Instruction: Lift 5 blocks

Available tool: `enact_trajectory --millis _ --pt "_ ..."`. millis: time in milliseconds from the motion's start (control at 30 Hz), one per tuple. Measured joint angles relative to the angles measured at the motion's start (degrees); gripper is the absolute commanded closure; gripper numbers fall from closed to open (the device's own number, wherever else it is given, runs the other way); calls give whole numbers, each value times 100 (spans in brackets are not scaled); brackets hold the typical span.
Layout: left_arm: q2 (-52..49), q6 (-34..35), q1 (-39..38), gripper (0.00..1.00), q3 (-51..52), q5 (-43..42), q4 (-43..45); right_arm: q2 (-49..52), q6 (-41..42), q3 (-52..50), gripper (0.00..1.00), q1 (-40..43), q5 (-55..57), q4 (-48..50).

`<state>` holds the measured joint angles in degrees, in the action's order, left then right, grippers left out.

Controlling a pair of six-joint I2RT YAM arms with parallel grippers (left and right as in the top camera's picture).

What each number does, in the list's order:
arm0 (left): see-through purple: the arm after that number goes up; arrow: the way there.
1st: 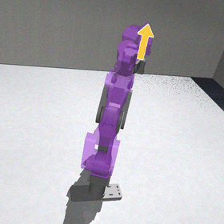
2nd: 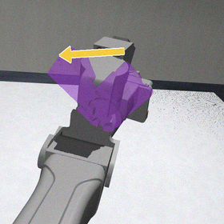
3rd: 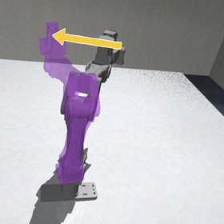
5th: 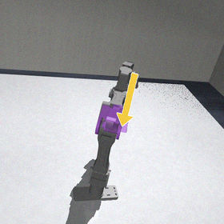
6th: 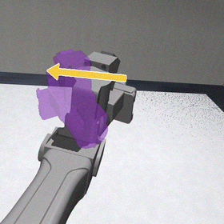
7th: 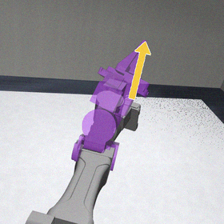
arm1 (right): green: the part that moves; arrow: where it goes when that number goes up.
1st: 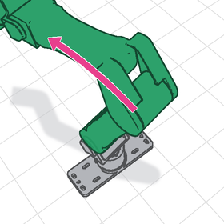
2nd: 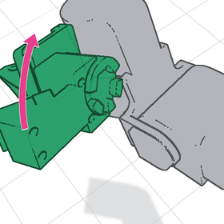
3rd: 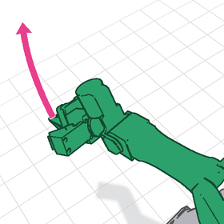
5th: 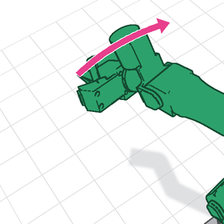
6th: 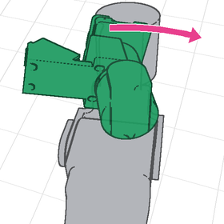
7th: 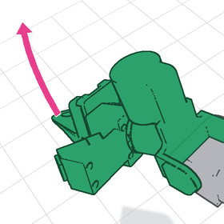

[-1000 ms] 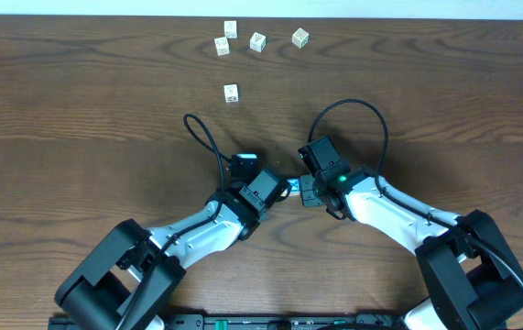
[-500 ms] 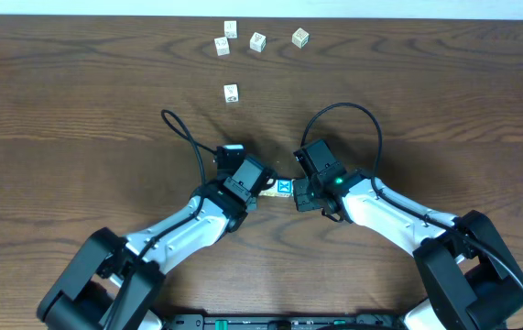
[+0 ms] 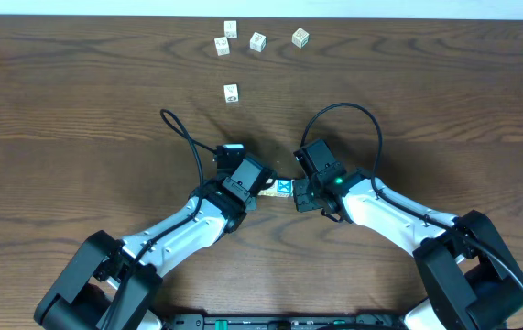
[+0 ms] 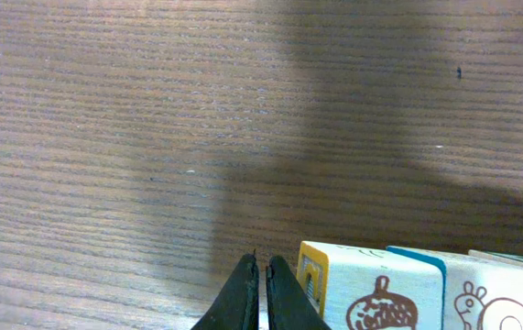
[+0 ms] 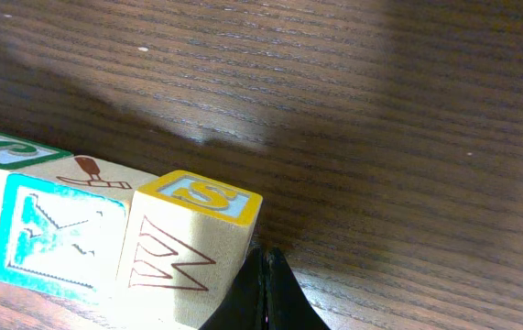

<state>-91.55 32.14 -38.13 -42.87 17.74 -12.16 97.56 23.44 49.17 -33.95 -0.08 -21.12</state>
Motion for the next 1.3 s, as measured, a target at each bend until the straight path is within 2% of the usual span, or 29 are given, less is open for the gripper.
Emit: enact_trajectory --millis 1300 --pt "-494 282 -219 93 85 109 468 0 2 0 99 2 315 -22"
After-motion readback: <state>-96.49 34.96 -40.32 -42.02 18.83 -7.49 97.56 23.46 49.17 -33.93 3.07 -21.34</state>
